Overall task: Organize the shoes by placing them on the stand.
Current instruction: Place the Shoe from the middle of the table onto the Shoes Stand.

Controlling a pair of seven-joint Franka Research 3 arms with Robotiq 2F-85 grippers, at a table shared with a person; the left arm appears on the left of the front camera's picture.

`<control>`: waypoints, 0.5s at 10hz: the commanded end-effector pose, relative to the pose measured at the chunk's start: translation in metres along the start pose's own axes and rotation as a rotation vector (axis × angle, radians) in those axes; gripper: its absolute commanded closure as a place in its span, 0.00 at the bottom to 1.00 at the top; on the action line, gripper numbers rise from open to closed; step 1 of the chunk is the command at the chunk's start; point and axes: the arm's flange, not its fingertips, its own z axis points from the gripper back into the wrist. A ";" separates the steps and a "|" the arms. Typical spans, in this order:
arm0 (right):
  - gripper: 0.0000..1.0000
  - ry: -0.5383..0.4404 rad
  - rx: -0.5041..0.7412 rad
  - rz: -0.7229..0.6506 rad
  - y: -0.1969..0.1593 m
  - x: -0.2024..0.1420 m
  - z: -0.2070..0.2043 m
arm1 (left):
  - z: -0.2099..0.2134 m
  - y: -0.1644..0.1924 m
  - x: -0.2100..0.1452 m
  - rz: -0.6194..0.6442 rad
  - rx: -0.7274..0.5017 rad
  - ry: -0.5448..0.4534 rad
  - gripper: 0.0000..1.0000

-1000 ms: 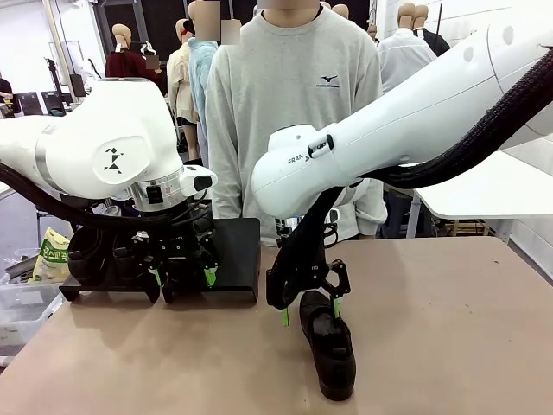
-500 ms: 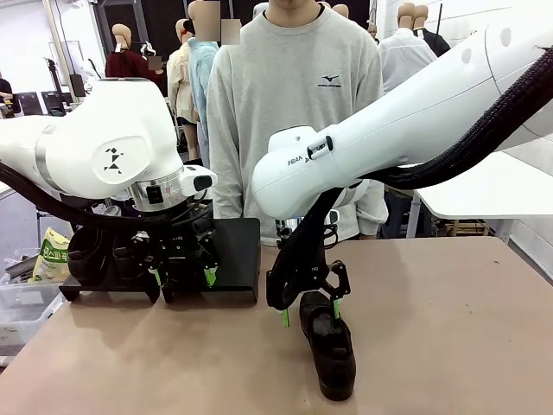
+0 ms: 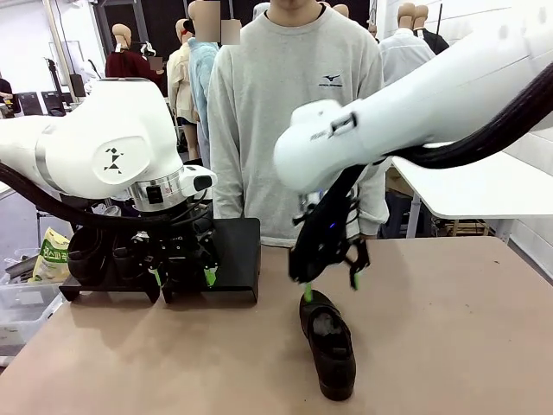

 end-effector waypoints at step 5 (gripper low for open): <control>0.00 0.071 0.193 -0.014 -0.162 -0.013 -0.030 | 0.002 -0.033 -0.010 -0.017 -0.029 -0.009 0.00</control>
